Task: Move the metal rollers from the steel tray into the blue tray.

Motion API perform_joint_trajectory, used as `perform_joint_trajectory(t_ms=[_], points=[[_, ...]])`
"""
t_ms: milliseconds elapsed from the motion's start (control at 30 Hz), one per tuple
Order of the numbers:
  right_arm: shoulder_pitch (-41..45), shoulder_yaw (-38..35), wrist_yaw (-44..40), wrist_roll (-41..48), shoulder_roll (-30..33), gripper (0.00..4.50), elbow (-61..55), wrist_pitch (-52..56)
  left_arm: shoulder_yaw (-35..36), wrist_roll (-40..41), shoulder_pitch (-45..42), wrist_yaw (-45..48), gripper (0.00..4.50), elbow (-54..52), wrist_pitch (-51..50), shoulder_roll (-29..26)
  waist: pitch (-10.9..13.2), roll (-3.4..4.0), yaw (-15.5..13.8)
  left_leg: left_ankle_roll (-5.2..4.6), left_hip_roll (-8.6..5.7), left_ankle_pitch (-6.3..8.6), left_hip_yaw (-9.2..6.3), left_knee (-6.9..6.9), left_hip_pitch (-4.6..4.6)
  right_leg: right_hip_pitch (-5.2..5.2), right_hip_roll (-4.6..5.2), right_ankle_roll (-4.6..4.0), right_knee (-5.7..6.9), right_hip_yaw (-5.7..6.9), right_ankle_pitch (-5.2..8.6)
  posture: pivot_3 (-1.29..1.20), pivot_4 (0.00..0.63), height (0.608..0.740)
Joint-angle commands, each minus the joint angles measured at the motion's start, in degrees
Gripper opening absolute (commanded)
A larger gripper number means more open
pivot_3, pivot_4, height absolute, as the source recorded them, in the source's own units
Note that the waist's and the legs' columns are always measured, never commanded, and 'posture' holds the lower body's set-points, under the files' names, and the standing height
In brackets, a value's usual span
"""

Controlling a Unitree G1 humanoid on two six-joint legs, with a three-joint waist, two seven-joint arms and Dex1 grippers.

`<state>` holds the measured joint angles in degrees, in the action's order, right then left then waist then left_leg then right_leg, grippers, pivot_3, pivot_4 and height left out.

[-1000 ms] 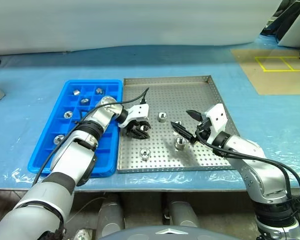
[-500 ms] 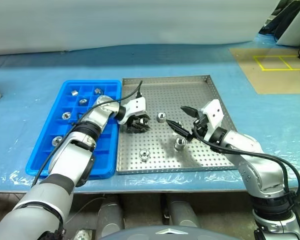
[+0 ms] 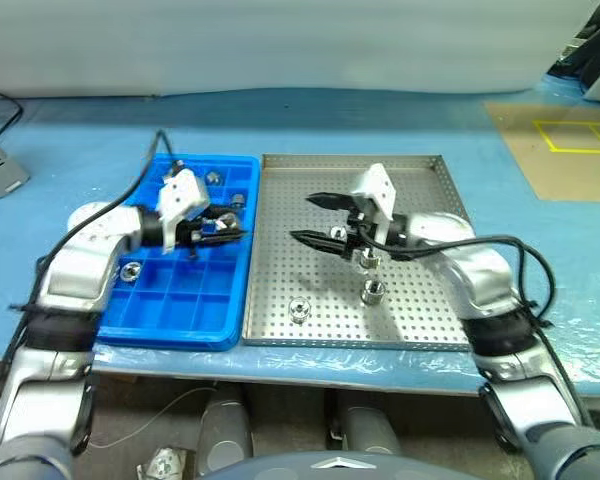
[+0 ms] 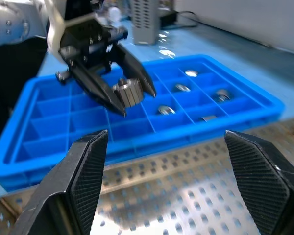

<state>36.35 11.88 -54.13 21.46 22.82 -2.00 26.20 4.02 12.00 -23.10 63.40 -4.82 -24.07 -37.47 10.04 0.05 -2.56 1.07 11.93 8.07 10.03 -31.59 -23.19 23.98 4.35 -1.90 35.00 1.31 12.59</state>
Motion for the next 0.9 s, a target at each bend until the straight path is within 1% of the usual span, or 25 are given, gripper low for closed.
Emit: perform_joint_trajectory(t_ms=[33,133,200,300,433,533,633,700,767,900], points=[[4.5,2.4,-4.9,-0.7,-3.1,3.99,5.4,-4.7,5.7,1.0,5.4,-7.6,1.79,-9.5,-3.3,-0.7,0.0,-0.03,-1.3,0.09,0.03,-0.06,-0.03,0.08,-0.03,0.02,-0.01,-0.01,-0.02,0.06,0.0,0.2,0.15,0.74],[7.3,3.5,-7.8,-1.4,-5.6,3.99,9.9,-7.0,9.0,2.6,10.5,-12.7,1.79,-16.2,-6.8,0.1,0.0,-0.04,-3.3,0.19,0.05,-0.12,-0.06,0.26,-0.09,0.11,-0.02,-0.07,-0.02,0.15,0.04,0.28,0.15,0.74],[8.9,3.7,-9.6,-1.1,-7.5,3.99,12.3,-7.7,10.5,1.8,13.4,-16.8,1.79,-18.7,-8.0,0.8,0.0,-0.04,-4.6,0.2,0.04,-0.14,-0.12,0.29,-0.14,0.12,-0.01,-0.11,-0.03,0.21,0.07,0.32,0.15,0.74],[10.1,4.0,-11.5,-1.3,-9.0,3.99,14.4,-8.5,11.0,-1.5,15.4,-24.3,1.79,-18.8,-7.5,2.6,0.0,-0.05,-6.0,0.2,0.03,-0.14,-0.13,0.28,-0.13,0.11,0.0,-0.11,-0.04,0.2,0.07,0.35,0.15,0.74],[10.9,4.0,-12.7,-1.7,-10.0,3.99,15.7,-9.0,10.1,-1.2,15.3,-28.4,1.79,-17.9,-6.3,5.2,0.0,-0.05,-7.1,0.27,0.03,-0.18,-0.21,0.27,-0.14,0.11,-0.01,-0.1,0.01,0.2,0.07,0.36,0.15,0.74],[11.0,3.8,-12.7,-2.1,-10.5,3.99,15.9,-9.1,8.3,-1.9,11.9,-31.3,1.79,-12.3,-4.9,7.6,0.0,-0.05,-8.0,0.33,0.03,-0.21,-0.24,0.28,-0.09,0.12,-0.02,-0.09,0.08,0.2,0.07,0.36,0.15,0.74],[10.3,3.6,-12.2,-2.4,-10.2,3.99,14.9,-8.9,5.0,-5.0,7.0,-33.8,1.79,-4.0,-2.3,8.5,0.0,-0.06,-8.2,0.38,0.02,-0.25,-0.26,0.27,-0.11,0.17,-0.03,-0.09,0.2,0.19,0.07,0.31,0.15,0.74],[9.5,3.4,-11.6,-2.7,-9.9,3.99,14.4,-8.6,4.3,-5.3,3.8,-35.2,1.79,0.4,-1.7,9.5,0.0,-0.09,-8.0,0.38,0.01,-0.25,-0.27,0.21,-0.11,0.19,-0.03,-0.07,0.24,0.16,0.06,0.3,0.15,0.74],[8.7,3.3,-10.7,-3.2,-9.5,3.99,14.1,-8.8,2.8,-5.8,2.3,-34.6,1.79,3.7,-0.4,9.5,0.0,-0.11,-7.8,0.39,-0.01,-0.26,-0.28,0.19,-0.12,0.2,-0.03,-0.07,0.26,0.15,0.05,0.27,0.15,0.74],[6.9,2.9,-9.1,-3.2,-9.0,3.99,11.6,-7.8,0.4,-5.8,2.0,-32.3,1.79,6.4,1.0,9.2,0.0,-0.11,-7.4,0.52,-0.02,-0.34,-0.28,0.21,-0.16,0.26,-0.03,-0.07,0.26,0.15,0.06,0.23,0.15,0.74]])
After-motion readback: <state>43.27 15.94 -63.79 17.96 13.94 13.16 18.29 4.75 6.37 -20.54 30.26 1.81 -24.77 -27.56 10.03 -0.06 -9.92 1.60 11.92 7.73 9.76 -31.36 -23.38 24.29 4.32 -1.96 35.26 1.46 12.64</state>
